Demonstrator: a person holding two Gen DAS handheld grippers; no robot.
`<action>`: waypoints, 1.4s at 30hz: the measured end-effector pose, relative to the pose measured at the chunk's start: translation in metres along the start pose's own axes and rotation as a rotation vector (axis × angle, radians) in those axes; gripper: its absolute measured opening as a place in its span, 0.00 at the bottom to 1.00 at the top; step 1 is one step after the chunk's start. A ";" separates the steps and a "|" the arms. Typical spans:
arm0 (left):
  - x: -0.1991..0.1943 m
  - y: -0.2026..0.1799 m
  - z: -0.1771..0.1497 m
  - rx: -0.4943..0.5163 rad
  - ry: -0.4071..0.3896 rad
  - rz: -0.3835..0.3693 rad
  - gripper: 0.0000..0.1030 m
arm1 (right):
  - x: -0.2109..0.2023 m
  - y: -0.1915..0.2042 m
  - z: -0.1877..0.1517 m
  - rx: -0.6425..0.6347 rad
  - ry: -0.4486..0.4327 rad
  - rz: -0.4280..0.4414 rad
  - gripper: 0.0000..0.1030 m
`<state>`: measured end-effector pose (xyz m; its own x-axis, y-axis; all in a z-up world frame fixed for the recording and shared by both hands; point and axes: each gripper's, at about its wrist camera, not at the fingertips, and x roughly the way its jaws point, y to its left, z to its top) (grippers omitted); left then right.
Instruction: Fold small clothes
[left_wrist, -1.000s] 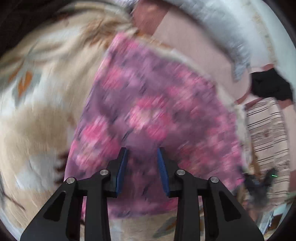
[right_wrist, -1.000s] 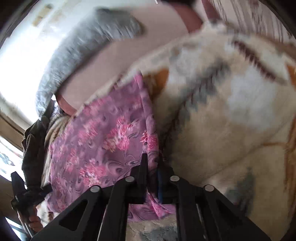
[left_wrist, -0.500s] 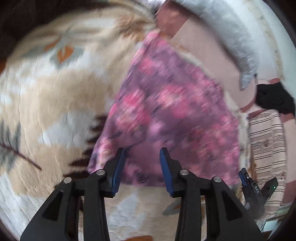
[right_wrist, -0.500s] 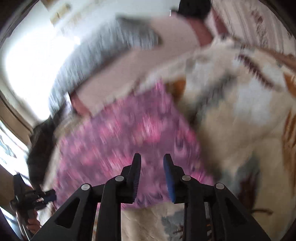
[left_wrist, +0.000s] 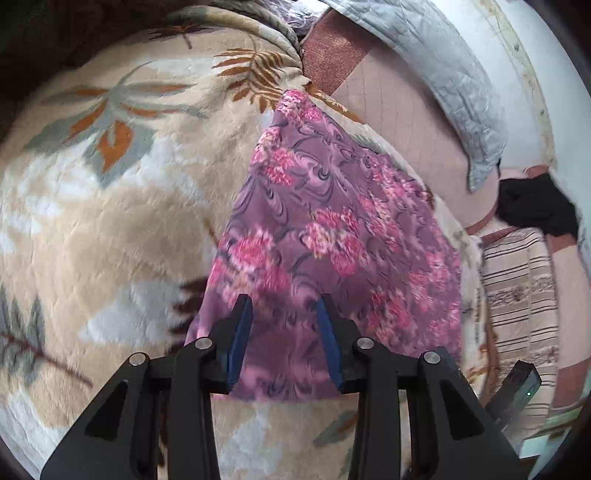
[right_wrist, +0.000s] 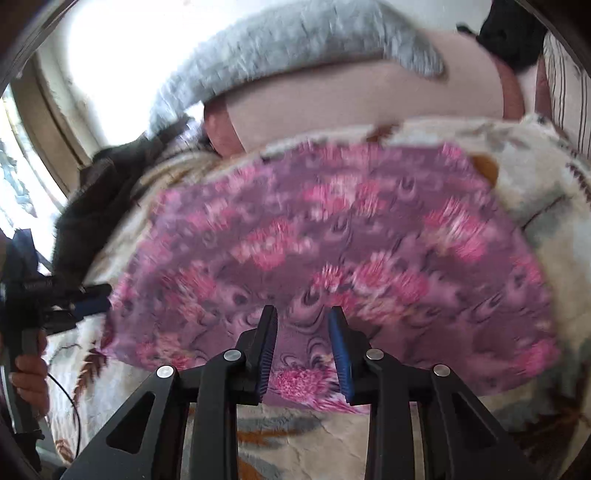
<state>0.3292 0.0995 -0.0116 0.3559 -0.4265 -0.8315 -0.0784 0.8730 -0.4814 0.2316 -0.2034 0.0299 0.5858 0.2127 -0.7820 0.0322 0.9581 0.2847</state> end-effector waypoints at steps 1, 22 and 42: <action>0.007 -0.003 0.003 0.018 0.004 0.031 0.36 | 0.012 -0.004 -0.004 0.029 0.036 -0.015 0.29; -0.019 0.032 0.082 0.102 0.063 -0.007 0.44 | 0.057 0.233 -0.077 -0.898 -0.034 -0.119 0.61; 0.067 -0.024 0.115 0.126 0.242 -0.076 0.38 | 0.019 0.221 -0.041 -0.770 -0.331 -0.091 0.05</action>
<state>0.4622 0.0770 -0.0237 0.1225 -0.5228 -0.8436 0.0619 0.8524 -0.5192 0.2167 0.0203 0.0556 0.8186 0.1759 -0.5468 -0.4000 0.8578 -0.3229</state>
